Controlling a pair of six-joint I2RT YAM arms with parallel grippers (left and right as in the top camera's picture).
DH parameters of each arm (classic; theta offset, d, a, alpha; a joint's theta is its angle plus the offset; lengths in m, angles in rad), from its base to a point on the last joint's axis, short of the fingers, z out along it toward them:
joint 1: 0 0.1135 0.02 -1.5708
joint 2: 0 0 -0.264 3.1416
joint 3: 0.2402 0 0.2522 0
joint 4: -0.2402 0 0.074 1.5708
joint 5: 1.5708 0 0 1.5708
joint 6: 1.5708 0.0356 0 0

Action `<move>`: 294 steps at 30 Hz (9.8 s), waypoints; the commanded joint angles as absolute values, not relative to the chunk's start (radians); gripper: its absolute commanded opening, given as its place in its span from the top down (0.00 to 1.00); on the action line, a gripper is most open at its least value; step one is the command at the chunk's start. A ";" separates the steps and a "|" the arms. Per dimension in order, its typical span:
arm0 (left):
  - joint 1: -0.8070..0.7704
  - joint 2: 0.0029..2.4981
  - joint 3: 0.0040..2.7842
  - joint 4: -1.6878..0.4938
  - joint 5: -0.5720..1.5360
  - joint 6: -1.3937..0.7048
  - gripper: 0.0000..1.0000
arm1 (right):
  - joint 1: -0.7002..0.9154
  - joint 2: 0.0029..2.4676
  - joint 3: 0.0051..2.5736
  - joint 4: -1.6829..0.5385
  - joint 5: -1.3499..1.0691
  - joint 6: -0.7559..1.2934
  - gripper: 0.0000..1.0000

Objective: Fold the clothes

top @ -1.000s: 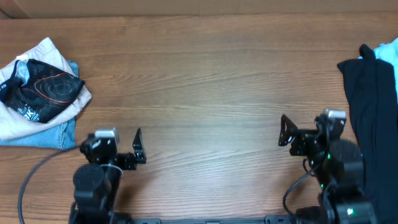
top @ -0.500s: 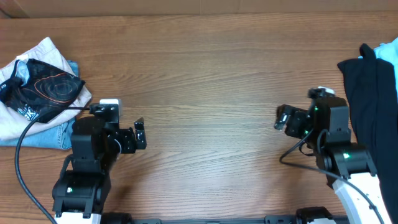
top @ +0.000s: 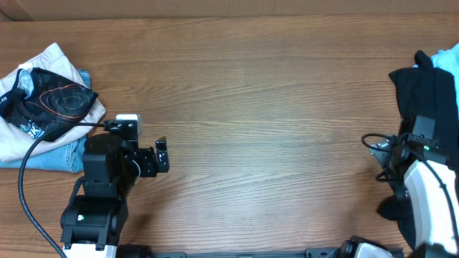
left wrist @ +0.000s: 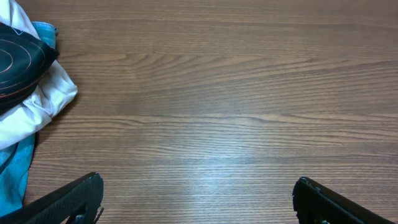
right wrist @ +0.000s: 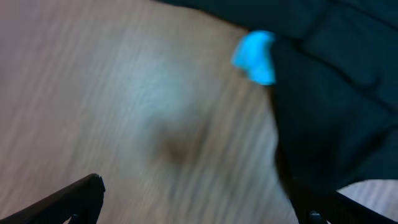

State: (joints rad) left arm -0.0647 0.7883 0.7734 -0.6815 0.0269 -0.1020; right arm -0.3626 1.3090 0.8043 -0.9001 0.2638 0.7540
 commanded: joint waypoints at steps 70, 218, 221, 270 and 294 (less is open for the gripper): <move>-0.059 0.785 0.801 -0.606 0.045 -0.112 0.00 | 0.298 1.325 1.116 -0.575 -0.326 0.349 0.94; 0.067 1.464 1.037 -0.750 0.269 -0.516 0.00 | -0.126 1.365 1.349 -1.135 0.088 0.411 0.01; 0.065 1.464 1.037 -0.805 0.351 -0.516 0.00 | -0.126 1.365 1.348 -1.138 0.088 0.411 0.00; -0.261 1.716 0.876 -0.519 0.411 -0.944 0.67 | -0.127 1.365 1.348 -1.158 0.088 0.392 0.00; -0.263 1.448 0.884 -0.641 0.281 -0.773 0.96 | -0.126 1.365 1.348 -1.160 0.088 0.392 0.00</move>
